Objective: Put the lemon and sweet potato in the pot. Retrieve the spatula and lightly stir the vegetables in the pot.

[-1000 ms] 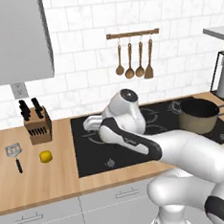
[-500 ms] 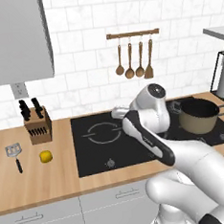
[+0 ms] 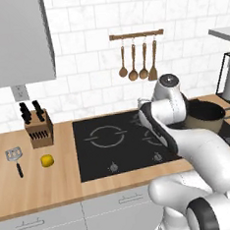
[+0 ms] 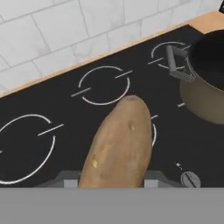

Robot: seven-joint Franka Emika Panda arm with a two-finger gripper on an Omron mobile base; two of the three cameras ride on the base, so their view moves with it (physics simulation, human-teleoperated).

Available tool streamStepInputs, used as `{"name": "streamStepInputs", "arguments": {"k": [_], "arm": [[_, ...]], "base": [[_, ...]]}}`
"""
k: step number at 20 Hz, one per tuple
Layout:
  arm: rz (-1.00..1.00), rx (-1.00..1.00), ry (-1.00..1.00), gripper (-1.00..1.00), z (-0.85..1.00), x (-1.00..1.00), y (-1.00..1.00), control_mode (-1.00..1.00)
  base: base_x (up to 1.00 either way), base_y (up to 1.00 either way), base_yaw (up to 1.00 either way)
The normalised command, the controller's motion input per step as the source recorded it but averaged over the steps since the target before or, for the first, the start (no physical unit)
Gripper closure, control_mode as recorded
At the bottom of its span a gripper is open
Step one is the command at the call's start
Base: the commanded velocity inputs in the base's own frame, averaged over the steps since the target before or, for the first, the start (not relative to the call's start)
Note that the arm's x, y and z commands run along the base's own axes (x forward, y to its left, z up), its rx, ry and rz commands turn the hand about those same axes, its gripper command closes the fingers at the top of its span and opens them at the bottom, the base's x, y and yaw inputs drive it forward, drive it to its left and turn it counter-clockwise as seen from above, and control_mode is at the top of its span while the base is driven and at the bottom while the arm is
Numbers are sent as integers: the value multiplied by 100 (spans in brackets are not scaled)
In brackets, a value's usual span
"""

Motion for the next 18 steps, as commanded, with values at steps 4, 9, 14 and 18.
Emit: {"name": "streamStepInputs", "arguments": {"k": [4, 9, 14, 18], "arm": [[-19, -9, 10, 100, 0, 2, -100, -100], [-9, -1, 8, 100, 0, 0, -100, -100], [0, 1, 0, 100, -16, 1, -100, -100], [0, 4, 4, 100, -22, 22, -100, -100]], "base": [[0, 0, 0], [0, 0, 0], [0, 0, 0], [0, 0, 0]]}}
